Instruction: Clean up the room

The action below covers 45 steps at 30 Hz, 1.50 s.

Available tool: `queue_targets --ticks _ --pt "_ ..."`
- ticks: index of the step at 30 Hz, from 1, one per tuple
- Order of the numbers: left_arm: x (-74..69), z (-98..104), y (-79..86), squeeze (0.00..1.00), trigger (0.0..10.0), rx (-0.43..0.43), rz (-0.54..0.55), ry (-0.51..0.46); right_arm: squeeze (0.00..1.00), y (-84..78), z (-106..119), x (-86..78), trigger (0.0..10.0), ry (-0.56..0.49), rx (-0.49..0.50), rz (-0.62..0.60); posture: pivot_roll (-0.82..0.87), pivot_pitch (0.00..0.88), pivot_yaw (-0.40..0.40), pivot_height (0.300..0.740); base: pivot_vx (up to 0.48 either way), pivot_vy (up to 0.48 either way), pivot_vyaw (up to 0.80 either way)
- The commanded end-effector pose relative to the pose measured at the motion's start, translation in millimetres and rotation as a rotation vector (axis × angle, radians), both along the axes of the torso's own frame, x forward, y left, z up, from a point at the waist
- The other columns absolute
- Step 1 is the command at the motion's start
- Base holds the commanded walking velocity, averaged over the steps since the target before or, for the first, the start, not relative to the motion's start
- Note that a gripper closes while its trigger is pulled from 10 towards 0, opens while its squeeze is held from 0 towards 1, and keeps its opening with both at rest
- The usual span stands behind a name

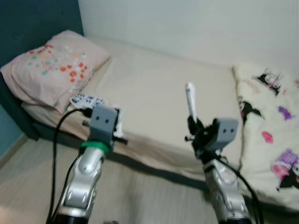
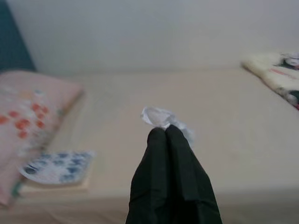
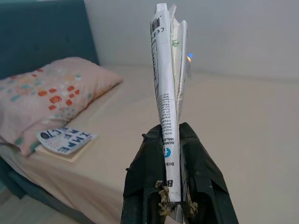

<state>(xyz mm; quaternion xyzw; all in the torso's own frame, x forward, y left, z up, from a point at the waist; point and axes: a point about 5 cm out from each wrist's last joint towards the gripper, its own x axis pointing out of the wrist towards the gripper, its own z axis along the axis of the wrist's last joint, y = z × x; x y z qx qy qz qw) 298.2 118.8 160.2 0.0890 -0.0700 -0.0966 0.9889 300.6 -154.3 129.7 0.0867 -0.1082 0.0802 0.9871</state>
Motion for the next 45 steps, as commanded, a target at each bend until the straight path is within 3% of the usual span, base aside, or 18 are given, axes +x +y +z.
queue_targets --ticks 1,2,5,6,7,8,10,12,16,20,23,26,29,32,39,42,45 --pt "-1.8 -20.9 5.7 0.00 10.0 0.032 0.006 0.114 0.00 0.9 -12.6 -0.1 10.0 0.052 -0.008 0.003 0.09 0.023 -0.075 0.735 0.000 0.000 0.78" --pt "-3.6 -33.9 8.2 0.00 10.0 0.047 0.002 0.186 0.00 -2.9 -24.9 -0.9 10.0 0.095 -0.043 -0.013 0.09 0.023 -0.075 0.735 0.000 0.000 0.77" --pt "-5.7 -48.3 14.1 0.00 10.0 0.057 0.018 0.248 0.00 -10.0 -41.5 -2.5 10.0 0.155 -0.096 -0.043 0.09 0.023 -0.075 0.735 0.000 0.000 0.77" --pt "-7.3 -59.9 19.4 0.00 10.0 0.109 0.033 0.273 0.00 -15.1 -55.4 -4.2 10.0 0.213 -0.125 -0.060 0.09 0.023 -0.075 0.735 0.000 0.000 0.77" --pt "-7.3 -59.9 19.4 0.00 10.0 0.109 0.033 0.273 0.00 -15.1 -55.4 -4.2 10.0 0.213 -0.125 -0.060 0.09 0.023 -0.075 0.735 0.000 0.000 0.77" --pt "-10.9 -77.0 27.2 0.00 10.0 0.170 0.052 0.320 0.00 -21.3 -74.4 -8.1 10.0 0.292 -0.153 -0.077 0.09 0.023 -0.075 0.735 0.000 0.000 0.77" --pt "-10.9 -77.0 27.2 0.00 10.0 0.170 0.052 0.320 0.00 -21.3 -74.4 -8.1 10.0 0.292 -0.153 -0.077 0.09 0.023 -0.075 0.735 0.000 0.000 0.77" --pt "-19.4 -106.0 42.6 0.00 10.0 0.216 0.103 0.410 0.00 -20.6 -102.8 -18.4 10.0 0.415 -0.182 -0.052 0.09 0.023 -0.075 0.735 0.000 0.000 0.77" --pt "-25.6 -123.5 51.4 0.00 10.0 0.259 0.140 0.464 0.00 -22.2 -119.6 -26.5 10.0 0.500 -0.212 -0.044 0.09 0.024 -0.069 0.735 0.000 0.000 0.76" --pt "-35.9 -146.5 61.9 0.00 10.0 0.294 0.187 0.549 0.00 -37.1 -139.2 -39.9 10.0 0.606 -0.257 -0.086 0.09 0.025 -0.067 0.735 0.000 0.000 0.76" --pt "-50.6 -174.4 76.9 0.00 10.0 0.296 0.253 0.674 0.00 -53.7 -158.9 -59.1 10.0 0.724 -0.177 -0.171 0.07 0.028 -0.060 0.735 0.000 0.000 0.75" --pt "-59.1 -187.5 84.4 0.00 10.0 0.321 0.271 0.728 0.00 -56.3 -166.9 -66.9 10.0 0.772 -0.122 -0.202 0.05 0.039 -0.058 0.735 0.000 0.000 0.75" --pt "-65.8 -197.5 87.5 0.00 10.0 0.323 0.282 0.780 0.00 -55.0 -171.5 -70.7 10.0 0.796 -0.072 -0.213 0.04 0.036 -0.058 0.735 0.000 0.000 0.74" --pt "-70.1 -205.4 88.2 0.00 10.0 0.276 0.320 0.834 0.00 -43.8 -176.0 -73.2 10.0 0.809 -0.061 -0.166 0.04 0.036 -0.060 0.735 0.000 0.000 0.74" --pt "-71.6 -209.8 88.8 0.00 10.0 0.282 0.317 0.852 0.00 -18.5 -180.6 -72.9 10.0 0.829 -0.076 -0.041 0.07 0.032 -0.064 0.735 0.000 0.000 0.74" --pt "-71.7 -211.0 91.4 0.00 10.0 0.299 0.317 0.858 0.00 -15.0 -181.6 -72.4 10.0 0.847 -0.066 0.000 0.08 0.031 -0.066 0.735 0.000 0.000 0.74" --pt "-80.9 -217.9 94.2 0.00 10.0 0.319 0.307 0.901 0.00 -17.8 -188.6 -82.3 10.0 0.900 -0.076 0.048 0.08 0.031 -0.083 0.735 0.000 0.000 0.74"
